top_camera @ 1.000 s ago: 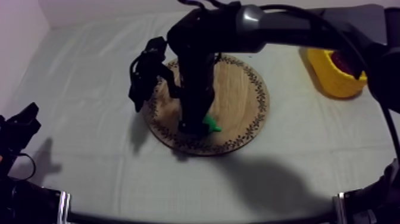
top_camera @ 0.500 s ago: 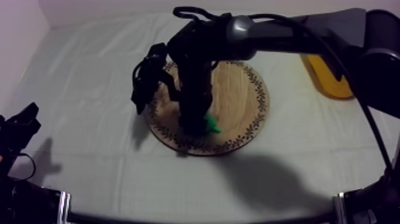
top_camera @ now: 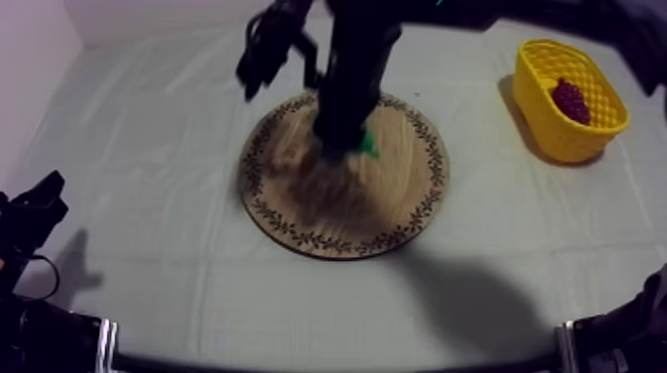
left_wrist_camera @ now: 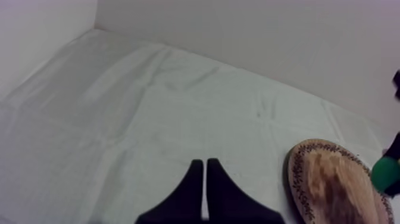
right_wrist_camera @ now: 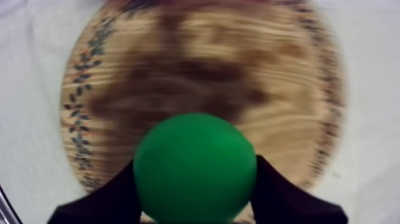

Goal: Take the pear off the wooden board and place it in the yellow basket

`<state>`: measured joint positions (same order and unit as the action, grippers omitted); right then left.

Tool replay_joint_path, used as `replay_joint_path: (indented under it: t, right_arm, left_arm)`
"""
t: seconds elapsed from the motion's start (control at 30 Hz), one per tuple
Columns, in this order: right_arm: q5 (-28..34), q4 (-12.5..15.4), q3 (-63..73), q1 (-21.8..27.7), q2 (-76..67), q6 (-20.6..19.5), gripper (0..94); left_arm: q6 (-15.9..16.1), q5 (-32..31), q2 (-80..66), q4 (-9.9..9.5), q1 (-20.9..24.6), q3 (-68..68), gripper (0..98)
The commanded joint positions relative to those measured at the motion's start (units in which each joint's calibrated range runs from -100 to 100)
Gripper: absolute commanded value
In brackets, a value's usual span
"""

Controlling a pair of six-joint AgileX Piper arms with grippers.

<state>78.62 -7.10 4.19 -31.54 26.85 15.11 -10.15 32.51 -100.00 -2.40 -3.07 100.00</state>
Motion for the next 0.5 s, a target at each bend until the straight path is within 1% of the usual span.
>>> replay_joint_path:
  t: [0.0,0.17,0.3,0.47]
  right_arm:
    - [-0.1,-0.7,1.5,2.4,-3.9,-0.2,32.3]
    - [-1.2,-2.2,4.9,7.9,-8.5,-1.6,33.4]
    - [-1.8,-3.0,8.4,13.0,-10.2,-3.0,33.7]
    - [-3.3,-4.5,11.6,19.5,-10.7,-6.4,34.2]
  left_arm:
    - [0.0,0.0,0.0,-0.02,0.0,0.0,0.1]
    - [0.0,0.0,0.0,-0.02,0.0,0.0,0.1]
    - [0.0,0.0,0.0,-0.02,0.0,0.0,0.1]
    - [0.0,0.0,0.0,-0.02,0.0,0.0,0.1]
